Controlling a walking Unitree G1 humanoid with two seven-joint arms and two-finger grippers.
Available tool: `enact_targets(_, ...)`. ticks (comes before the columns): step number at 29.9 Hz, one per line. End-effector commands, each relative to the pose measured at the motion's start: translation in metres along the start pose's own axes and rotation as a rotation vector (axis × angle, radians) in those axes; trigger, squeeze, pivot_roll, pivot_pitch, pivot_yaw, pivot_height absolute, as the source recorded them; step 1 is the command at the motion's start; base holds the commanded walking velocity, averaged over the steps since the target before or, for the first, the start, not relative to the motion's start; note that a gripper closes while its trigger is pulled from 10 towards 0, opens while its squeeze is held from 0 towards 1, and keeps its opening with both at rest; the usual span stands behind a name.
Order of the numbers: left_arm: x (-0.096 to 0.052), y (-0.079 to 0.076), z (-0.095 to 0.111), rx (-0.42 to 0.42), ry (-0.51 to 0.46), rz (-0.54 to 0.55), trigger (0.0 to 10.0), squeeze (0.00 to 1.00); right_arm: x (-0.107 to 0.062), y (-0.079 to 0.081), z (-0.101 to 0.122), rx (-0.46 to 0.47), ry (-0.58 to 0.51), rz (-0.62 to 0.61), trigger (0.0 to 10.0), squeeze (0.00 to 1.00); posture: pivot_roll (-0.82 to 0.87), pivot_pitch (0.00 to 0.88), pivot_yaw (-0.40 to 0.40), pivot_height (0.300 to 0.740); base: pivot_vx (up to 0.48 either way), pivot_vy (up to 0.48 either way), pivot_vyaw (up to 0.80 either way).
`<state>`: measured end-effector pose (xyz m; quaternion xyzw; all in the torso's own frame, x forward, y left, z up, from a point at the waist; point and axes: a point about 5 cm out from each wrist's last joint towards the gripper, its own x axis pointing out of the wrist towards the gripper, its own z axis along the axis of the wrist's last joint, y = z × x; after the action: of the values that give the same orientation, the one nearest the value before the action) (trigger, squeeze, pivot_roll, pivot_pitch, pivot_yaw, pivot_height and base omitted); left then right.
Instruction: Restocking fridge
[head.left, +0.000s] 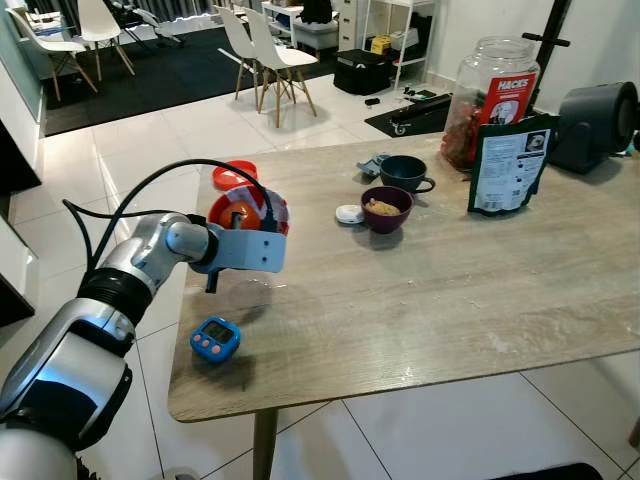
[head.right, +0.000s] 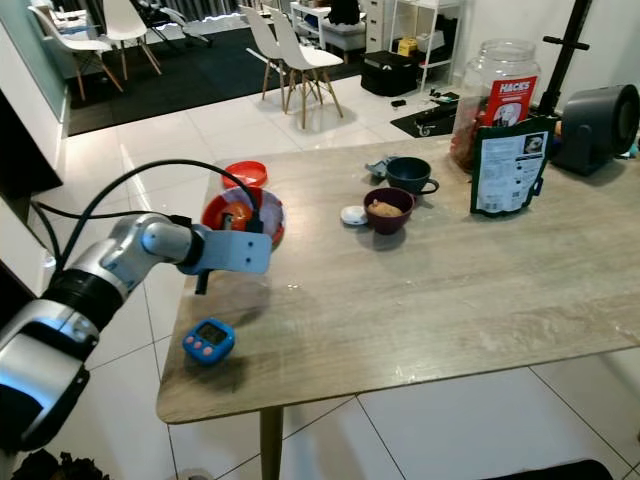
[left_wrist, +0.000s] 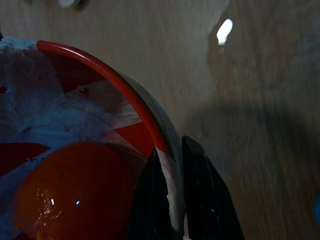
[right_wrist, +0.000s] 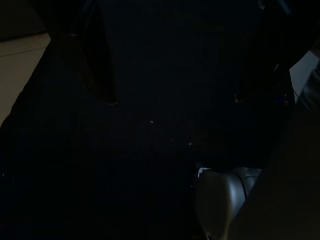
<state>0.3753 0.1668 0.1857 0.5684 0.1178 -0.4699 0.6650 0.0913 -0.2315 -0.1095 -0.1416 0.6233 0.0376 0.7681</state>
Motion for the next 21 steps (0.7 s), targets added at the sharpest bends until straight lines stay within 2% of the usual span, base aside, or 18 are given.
enact_targets(1,-0.020,0.018,-0.007,0.003,0.026,0.082,10.0,0.00,0.000,0.004,0.002,0.002,-0.007,0.011,10.0,0.00,-0.03,0.000,0.069,0.740,0.000,0.000,0.00)
enact_targets(7,-0.023,0.022,0.001,-0.002,-0.044,0.087,10.0,0.00,0.000,0.004,0.002,-0.002,-0.006,0.012,10.0,0.00,-0.03,0.000,0.068,0.740,0.000,0.000,0.00)
enact_targets(8,-0.018,0.018,0.010,0.005,-0.102,0.055,10.0,0.00,0.000,0.004,0.002,0.003,-0.006,0.010,10.0,0.00,-0.03,0.000,0.068,0.740,0.000,0.000,0.00)
enact_targets(10,-0.012,0.011,0.017,0.011,-0.149,0.018,10.0,0.00,0.000,0.004,0.002,0.007,-0.005,0.012,10.0,0.00,-0.03,0.000,0.068,0.740,0.000,0.000,0.00)
enact_targets(17,0.001,-0.004,0.026,0.022,-0.202,-0.041,10.0,0.00,0.000,0.004,0.001,0.021,-0.001,0.014,10.0,0.00,-0.03,0.000,0.067,0.740,0.000,0.000,0.00)
enact_targets(21,0.008,-0.013,0.029,0.024,-0.211,-0.075,10.0,0.00,0.000,0.003,0.001,0.010,0.005,0.013,10.0,0.00,-0.03,0.000,0.063,0.740,0.000,0.000,-0.73)
